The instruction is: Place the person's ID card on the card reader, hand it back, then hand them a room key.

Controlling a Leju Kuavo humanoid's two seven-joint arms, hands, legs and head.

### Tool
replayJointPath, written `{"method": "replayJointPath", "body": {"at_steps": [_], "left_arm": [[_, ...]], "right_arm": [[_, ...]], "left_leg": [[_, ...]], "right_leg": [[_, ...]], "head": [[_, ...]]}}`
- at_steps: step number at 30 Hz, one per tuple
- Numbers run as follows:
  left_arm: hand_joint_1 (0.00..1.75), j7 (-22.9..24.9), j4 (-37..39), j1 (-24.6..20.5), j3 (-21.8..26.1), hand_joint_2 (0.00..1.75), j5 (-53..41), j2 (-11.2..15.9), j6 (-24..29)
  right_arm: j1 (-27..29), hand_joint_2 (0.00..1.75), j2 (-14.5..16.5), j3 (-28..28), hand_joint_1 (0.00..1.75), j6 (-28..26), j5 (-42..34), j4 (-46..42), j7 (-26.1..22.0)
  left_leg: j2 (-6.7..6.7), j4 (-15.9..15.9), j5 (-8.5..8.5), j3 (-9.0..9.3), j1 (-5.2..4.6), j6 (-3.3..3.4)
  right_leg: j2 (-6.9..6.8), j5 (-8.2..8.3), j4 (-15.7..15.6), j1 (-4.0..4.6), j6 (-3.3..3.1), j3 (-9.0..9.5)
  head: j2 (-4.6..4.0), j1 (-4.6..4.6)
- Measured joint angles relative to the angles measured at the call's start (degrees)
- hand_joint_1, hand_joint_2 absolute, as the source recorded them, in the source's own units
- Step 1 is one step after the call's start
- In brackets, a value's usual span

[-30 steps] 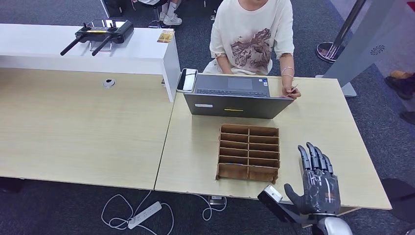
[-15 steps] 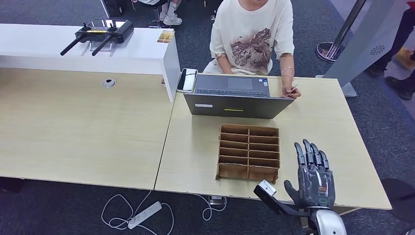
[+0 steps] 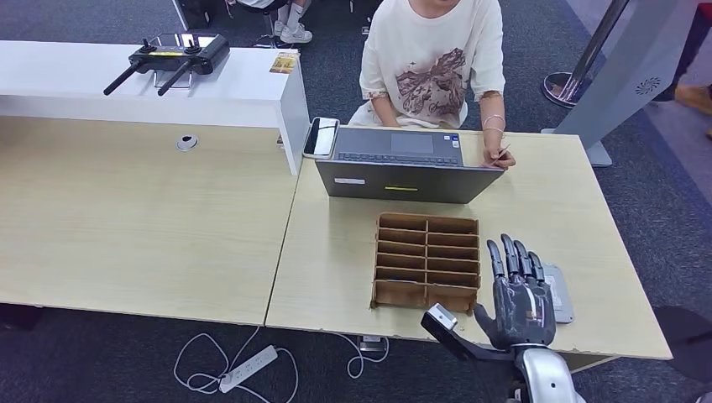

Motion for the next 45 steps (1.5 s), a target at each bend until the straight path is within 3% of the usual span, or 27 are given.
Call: {"method": "replayJointPath", "body": {"at_steps": [8,24,45], "left_arm": [[0.00,0.00,-0.01,-0.03,0.00,1.75,0.02,0.00,-0.02],[0.00,-0.02,0.00,-0.07,0.00,1.75,0.44,0.00,-0.01],[0.00,-0.07,0.01,-0.09,-0.02,1.75,-0.09,0.13,-0.35]], "right_arm": [[-0.95,1.75,1.34,0.50,0.00,0.89,4.02,1.71,1.10],[-1.45,1.75,2.26,0.99,0.03,0.60,4.32,4.26,1.28],[-2.50,1.75,2.24,0.99,0.23,0.37,4.32,7.41,0.58]], "left_leg": [[0.00,0.00,0.00,0.00,0.00,0.00],[0.00,0.00,0.00,0.00,0.00,0.00],[0.00,0.00,0.00,0.00,0.00,0.00]], "right_leg": [[0.00,0.00,0.00,0.00,0.00,0.00],[0.00,0.00,0.00,0.00,0.00,0.00],[0.00,0.00,0.00,0.00,0.00,0.00]], "head": [[0.00,0.00],[0.00,-0.01],[0.00,-0.01]]}}
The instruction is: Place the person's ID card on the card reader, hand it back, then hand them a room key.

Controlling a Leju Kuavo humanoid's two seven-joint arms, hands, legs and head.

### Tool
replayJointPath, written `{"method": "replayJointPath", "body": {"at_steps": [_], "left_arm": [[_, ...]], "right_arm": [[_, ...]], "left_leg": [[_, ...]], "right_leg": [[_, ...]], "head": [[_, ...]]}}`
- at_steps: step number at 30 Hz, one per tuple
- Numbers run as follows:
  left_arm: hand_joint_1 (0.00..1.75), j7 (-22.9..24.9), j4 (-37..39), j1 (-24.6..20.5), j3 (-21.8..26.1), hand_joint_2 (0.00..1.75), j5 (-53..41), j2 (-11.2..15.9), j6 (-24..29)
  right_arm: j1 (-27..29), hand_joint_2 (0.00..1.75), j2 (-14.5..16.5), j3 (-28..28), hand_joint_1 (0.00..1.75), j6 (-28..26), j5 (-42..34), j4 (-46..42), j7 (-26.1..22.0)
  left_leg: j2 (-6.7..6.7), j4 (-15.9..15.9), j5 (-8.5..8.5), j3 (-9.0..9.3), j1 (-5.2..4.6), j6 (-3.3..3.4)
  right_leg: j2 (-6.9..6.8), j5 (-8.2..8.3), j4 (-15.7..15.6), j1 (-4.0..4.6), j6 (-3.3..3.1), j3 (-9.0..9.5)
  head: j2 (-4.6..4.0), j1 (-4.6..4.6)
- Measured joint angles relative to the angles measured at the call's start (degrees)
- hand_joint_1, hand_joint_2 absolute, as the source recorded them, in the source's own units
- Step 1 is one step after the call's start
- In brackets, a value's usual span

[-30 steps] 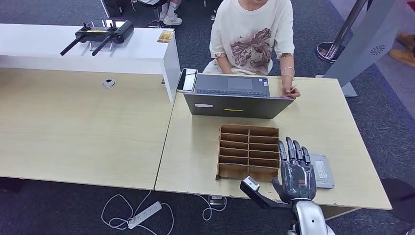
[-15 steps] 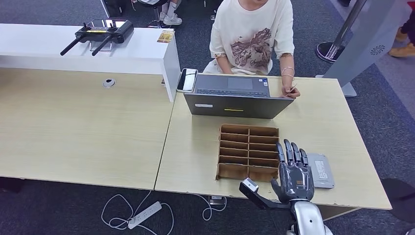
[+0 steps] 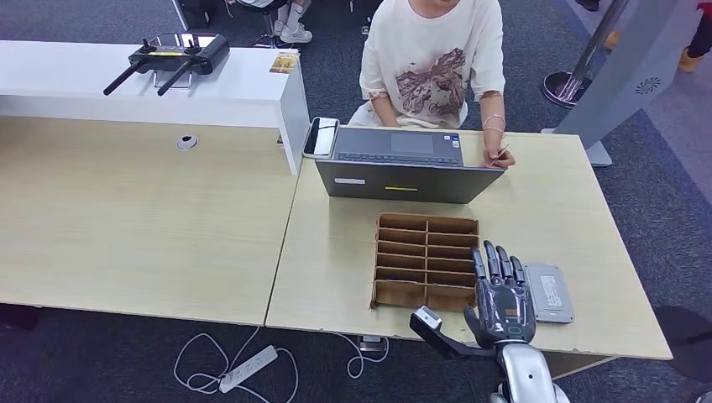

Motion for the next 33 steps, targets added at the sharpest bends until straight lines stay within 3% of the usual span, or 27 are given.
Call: {"method": "replayJointPath", "body": {"at_steps": [4,27,33], "left_arm": [[0.00,0.00,-0.01,0.00,0.00,1.75,-0.08,0.04,-0.02],[0.00,0.00,0.00,0.02,0.00,1.75,-0.08,0.32,0.01],[0.00,0.00,0.00,0.02,0.00,1.75,-0.03,0.35,0.01]], "right_arm": [[-0.19,1.75,0.00,0.00,0.35,-0.68,-0.03,0.60,-0.43],[-1.40,1.75,-0.02,0.00,0.44,-1.62,-0.13,1.77,-0.86],[-1.55,1.75,-0.02,0.00,0.58,-1.62,-0.13,1.93,-0.89]], "left_leg": [[0.00,0.00,0.00,0.00,0.00,0.00],[0.00,0.00,0.00,0.00,0.00,0.00],[0.00,0.00,0.00,0.00,0.00,0.00]], "right_leg": [[0.00,0.00,0.00,0.00,0.00,0.00],[0.00,0.00,0.00,0.00,0.00,0.00],[0.00,0.00,0.00,0.00,0.00,0.00]], "head": [[0.00,0.00],[0.00,0.00],[0.00,0.00]]}}
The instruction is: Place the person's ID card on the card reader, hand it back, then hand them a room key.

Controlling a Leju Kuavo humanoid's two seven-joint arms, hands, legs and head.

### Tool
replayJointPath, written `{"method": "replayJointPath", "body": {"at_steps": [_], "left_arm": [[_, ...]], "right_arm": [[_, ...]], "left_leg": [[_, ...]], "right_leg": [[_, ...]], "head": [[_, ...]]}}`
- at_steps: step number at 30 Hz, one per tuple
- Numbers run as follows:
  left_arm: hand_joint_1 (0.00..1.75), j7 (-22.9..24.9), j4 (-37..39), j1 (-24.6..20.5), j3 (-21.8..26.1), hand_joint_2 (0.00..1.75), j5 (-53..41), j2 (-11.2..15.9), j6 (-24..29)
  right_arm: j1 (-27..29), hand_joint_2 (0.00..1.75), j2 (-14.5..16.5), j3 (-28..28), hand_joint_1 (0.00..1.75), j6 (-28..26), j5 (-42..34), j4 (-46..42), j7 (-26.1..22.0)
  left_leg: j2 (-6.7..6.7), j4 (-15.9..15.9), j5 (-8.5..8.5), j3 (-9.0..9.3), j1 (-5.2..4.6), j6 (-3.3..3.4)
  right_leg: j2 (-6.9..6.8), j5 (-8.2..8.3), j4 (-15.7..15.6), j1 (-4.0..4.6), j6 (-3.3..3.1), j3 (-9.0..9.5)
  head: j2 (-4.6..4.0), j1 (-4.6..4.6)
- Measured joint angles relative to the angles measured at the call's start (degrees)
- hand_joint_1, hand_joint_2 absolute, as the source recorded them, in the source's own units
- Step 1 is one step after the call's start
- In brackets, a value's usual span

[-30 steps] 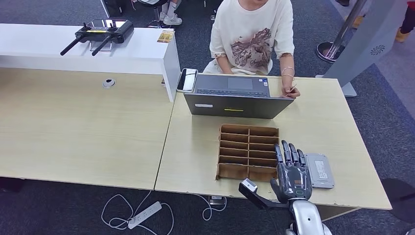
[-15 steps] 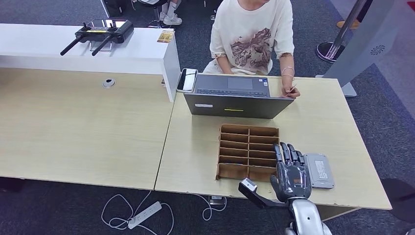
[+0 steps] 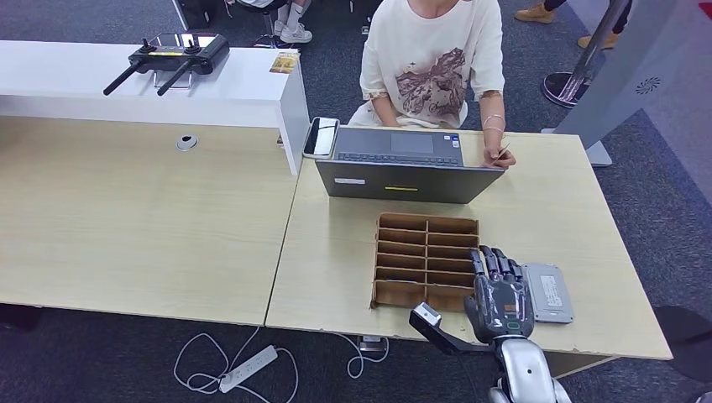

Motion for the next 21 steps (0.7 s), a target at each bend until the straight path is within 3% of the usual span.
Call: {"method": "replayJointPath", "body": {"at_steps": [21], "left_arm": [[0.00,0.00,0.00,0.07,0.00,1.75,0.21,0.18,-0.02]], "right_arm": [[-0.52,1.75,-0.22,1.03,0.66,-0.04,-0.15,1.08,0.03]], "left_leg": [[0.00,0.00,0.00,0.00,0.00,0.00]], "right_leg": [[0.00,0.00,0.00,0.00,0.00,0.00]], "head": [[0.00,0.01]]}}
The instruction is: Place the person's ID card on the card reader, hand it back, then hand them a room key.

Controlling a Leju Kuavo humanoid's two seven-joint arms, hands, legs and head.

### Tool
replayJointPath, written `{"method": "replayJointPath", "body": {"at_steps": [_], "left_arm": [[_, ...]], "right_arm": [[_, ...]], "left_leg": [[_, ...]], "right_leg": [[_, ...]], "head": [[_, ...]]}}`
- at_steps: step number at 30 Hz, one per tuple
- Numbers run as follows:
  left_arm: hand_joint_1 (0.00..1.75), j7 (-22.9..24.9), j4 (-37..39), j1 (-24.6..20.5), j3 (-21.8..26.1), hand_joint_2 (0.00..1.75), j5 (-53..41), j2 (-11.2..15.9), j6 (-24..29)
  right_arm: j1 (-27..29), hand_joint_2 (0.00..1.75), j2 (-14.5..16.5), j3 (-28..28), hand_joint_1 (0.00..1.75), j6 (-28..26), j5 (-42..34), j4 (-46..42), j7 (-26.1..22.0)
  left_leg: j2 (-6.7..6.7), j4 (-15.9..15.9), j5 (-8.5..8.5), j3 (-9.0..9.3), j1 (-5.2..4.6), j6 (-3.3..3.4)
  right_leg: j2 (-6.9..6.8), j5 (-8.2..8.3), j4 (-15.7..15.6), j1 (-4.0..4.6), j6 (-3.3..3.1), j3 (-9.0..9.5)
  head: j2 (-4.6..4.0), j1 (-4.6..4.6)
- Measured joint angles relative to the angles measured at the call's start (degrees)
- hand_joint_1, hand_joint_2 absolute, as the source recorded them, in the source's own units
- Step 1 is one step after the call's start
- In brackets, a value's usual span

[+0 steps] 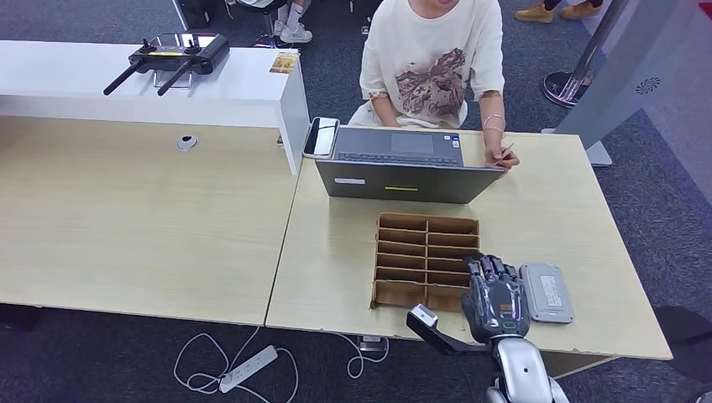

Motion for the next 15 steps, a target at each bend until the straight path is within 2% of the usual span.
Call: {"method": "replayJointPath", "body": {"at_steps": [9,15], "left_arm": [[0.00,0.00,0.01,0.01,0.00,1.75,0.00,0.02,0.00],[0.00,0.00,0.01,0.01,0.00,1.75,0.07,0.02,0.00]], "right_arm": [[-0.11,1.75,-0.07,0.92,0.69,0.00,-0.07,0.45,-0.01],[-0.12,1.75,-0.07,1.21,0.81,-0.04,-0.07,0.49,-0.01]], "left_leg": [[0.00,0.00,0.00,0.00,0.00,0.00],[0.00,0.00,0.00,0.00,0.00,0.00]], "right_leg": [[0.00,0.00,0.00,0.00,0.00,0.00],[0.00,0.00,0.00,0.00,0.00,0.00]], "head": [[0.00,0.00],[0.00,0.01]]}}
